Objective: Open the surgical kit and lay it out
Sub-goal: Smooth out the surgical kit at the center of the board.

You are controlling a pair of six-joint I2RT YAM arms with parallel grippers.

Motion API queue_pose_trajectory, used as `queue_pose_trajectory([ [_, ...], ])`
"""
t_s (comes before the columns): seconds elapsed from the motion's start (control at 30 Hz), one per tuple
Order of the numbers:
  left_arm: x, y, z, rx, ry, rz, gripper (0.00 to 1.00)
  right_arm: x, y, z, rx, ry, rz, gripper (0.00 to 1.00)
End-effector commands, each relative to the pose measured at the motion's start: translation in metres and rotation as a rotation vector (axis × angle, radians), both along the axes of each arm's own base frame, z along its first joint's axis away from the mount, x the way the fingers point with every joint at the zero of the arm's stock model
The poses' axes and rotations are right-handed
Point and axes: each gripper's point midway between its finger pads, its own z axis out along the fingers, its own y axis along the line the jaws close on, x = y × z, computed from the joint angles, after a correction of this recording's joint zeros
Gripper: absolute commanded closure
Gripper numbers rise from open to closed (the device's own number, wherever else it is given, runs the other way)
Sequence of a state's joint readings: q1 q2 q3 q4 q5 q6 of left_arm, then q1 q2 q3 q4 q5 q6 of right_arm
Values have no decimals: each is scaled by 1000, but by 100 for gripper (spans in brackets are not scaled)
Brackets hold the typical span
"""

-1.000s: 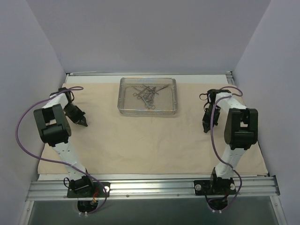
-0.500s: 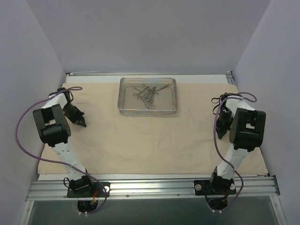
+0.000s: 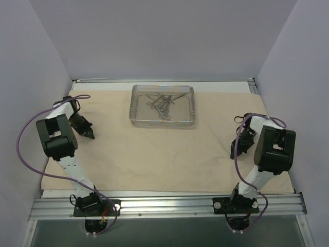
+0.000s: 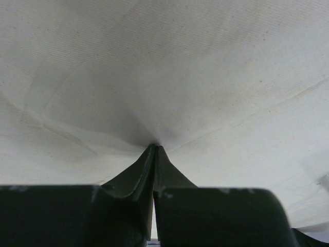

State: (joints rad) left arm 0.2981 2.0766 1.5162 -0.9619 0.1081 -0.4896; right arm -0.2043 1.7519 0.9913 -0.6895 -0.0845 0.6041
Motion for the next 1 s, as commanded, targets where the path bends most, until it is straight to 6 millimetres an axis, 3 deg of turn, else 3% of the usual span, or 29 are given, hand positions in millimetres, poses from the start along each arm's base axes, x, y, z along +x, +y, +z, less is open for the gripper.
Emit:
queue_pose_trajectory([
  [0.0,4,7,17,23,-43,-5,91,-60,-49,-17,-185,209,-61,100],
  [0.1,1,9,13,25,-31,2,91,-69,-68,-8,-219,226,-78,100],
  [0.2,2,10,13,22,-37,3,92,-48,-82,10,-250,155,-43,100],
  [0.3,5,8,14,14,-44,1,92,-4,-90,29,-247,37,31,100],
  [0.33,7,8,13,13,-45,-2,92,20,-88,39,-211,-36,71,100],
  [0.43,5,10,8,14,-16,-5,93,56,-70,47,-170,-90,161,100],
  [0.47,8,11,9,16,-22,-3,95,80,-62,54,-146,-143,201,100],
  [0.5,10,12,9,16,-26,-8,97,93,-45,59,-140,-164,256,100],
  [0.63,29,4,21,-31,-105,-37,98,149,-12,77,-84,-304,301,100],
  [0.7,41,0,23,-40,-138,-50,98,173,-6,74,-55,-359,279,100],
  [0.8,48,-6,13,-77,-114,-42,98,195,-1,60,-22,-374,293,100],
  [0.97,51,3,-10,-59,3,-5,98,201,19,17,10,-309,347,100],
])
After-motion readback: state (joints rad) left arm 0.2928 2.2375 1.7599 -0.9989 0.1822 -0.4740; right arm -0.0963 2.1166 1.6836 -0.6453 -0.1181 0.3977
